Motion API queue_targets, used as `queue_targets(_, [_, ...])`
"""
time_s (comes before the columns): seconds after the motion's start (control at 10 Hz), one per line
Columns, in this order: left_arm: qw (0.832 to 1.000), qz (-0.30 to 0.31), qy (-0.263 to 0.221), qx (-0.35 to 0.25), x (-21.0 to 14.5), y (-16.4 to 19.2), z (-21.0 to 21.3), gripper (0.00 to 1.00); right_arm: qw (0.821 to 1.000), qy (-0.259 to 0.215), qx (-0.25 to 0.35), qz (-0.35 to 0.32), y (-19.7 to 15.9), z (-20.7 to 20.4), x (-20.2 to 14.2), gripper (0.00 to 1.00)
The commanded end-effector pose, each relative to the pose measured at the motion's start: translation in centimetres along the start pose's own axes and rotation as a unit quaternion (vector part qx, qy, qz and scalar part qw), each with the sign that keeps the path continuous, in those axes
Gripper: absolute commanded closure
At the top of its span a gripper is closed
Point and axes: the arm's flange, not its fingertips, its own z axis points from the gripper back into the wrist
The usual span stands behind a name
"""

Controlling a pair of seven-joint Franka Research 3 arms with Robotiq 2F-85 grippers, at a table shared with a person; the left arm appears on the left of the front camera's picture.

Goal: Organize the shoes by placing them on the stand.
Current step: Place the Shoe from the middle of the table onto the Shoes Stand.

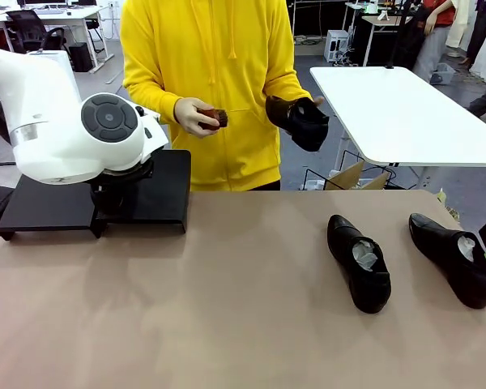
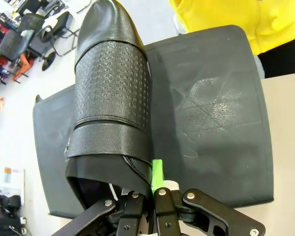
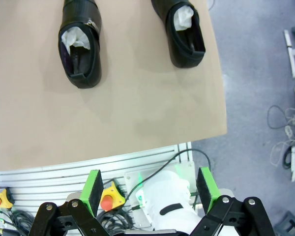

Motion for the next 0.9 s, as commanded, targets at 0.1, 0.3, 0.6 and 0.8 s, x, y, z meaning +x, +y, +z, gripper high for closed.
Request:
queue_targets(0.1, [0.999,-0.03,-0.009,-0.011,0.6,0.2,-1.3,1.0,1.0,0.003,0.011,0.008,-0.1,0.1,0.0,0.0])
queue_targets(0.3, [0.999,-0.038,0.002,-0.012,0.4,0.1,-2.2,1.0,1.0,0.003,0.011,0.008,-0.1,0.1,0.0,0.0])
queue_targets(0.6, [0.999,-0.03,0.012,-0.011,-0.1,-0.1,-3.4,1.0,1.0,0.003,0.011,0.008,-0.1,0.1,0.0,0.0])
queue_targets(0.8, [1.0,-0.022,0.015,-0.011,-0.2,0.0,-3.4,0.7,1.0,0.003,0.011,0.008,-0.1,0.1,0.0,0.0])
